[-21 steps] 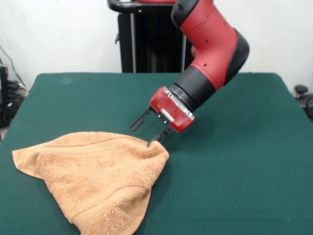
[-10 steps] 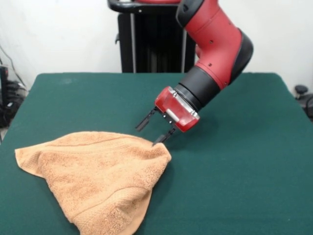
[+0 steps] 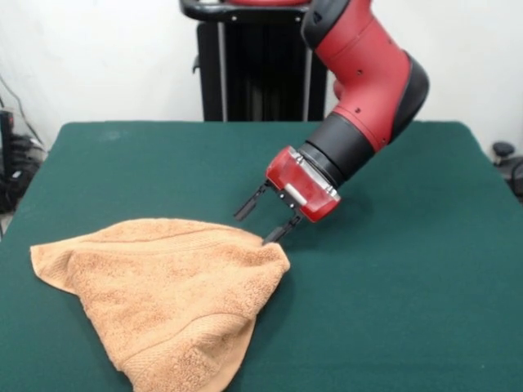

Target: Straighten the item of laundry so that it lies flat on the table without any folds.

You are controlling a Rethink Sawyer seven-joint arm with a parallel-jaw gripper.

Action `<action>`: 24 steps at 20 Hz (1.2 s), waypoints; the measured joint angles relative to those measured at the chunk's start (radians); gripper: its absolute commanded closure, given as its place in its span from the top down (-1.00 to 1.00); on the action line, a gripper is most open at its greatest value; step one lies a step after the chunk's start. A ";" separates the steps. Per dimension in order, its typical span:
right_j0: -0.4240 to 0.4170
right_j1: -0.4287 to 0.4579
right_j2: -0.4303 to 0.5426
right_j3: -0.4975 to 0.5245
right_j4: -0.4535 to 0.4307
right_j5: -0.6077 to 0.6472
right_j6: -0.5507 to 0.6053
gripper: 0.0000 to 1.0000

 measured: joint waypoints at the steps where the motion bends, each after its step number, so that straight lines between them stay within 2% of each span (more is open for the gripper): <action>1: 0.001 0.000 0.000 0.000 0.001 0.000 0.000 1.00; 7: 0.004 0.001 0.000 0.000 0.012 0.000 0.000 1.00; 16: 0.025 0.010 0.000 0.000 0.074 0.001 0.000 1.00; 24: 0.071 0.117 -0.059 -0.032 0.239 0.069 0.000 1.00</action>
